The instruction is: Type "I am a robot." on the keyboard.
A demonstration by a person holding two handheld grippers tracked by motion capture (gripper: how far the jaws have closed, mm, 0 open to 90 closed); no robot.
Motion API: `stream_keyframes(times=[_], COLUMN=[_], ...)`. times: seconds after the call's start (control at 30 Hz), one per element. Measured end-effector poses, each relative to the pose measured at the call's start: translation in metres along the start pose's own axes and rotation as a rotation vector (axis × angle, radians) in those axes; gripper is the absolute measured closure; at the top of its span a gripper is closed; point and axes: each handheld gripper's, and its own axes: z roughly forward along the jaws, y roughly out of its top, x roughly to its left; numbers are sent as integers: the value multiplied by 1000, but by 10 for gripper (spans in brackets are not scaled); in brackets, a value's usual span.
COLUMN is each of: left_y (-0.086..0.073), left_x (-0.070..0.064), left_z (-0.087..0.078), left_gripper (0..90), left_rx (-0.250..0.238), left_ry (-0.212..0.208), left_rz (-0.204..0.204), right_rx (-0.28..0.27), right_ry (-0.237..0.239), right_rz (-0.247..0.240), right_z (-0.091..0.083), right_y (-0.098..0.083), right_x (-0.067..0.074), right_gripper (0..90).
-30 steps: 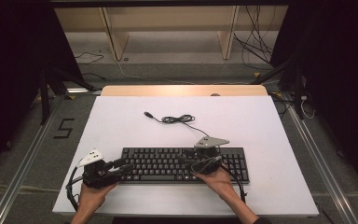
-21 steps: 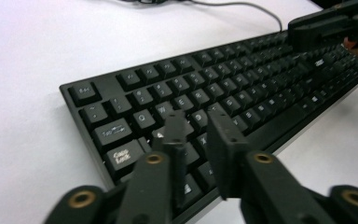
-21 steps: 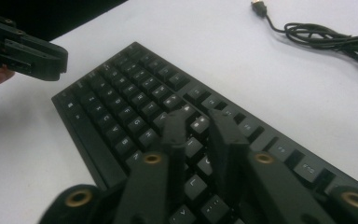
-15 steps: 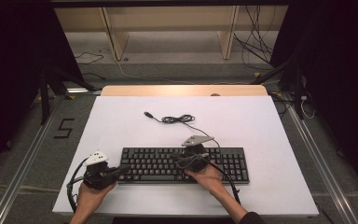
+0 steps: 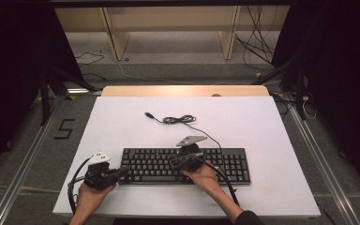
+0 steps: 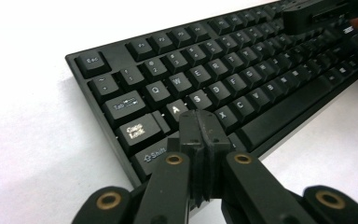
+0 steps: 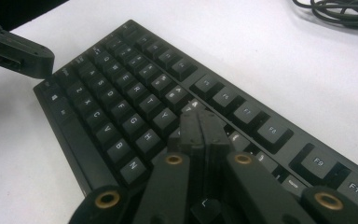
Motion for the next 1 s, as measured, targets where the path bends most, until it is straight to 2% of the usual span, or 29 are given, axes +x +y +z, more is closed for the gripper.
stream_keyframes(times=[0.47,1.0], left_y=[-1,-1], left_x=[2,4], left_z=[4,6], left_gripper=[889,889], left_rx=[37,56], left_ry=[16,40], left_rz=[-4,-6], right_rx=[27,46], right_ry=[-14,-26], right_rz=[-1,-1], right_z=[8,13], right_y=[0,-1], right_x=[1,-2], right_gripper=[900,900])
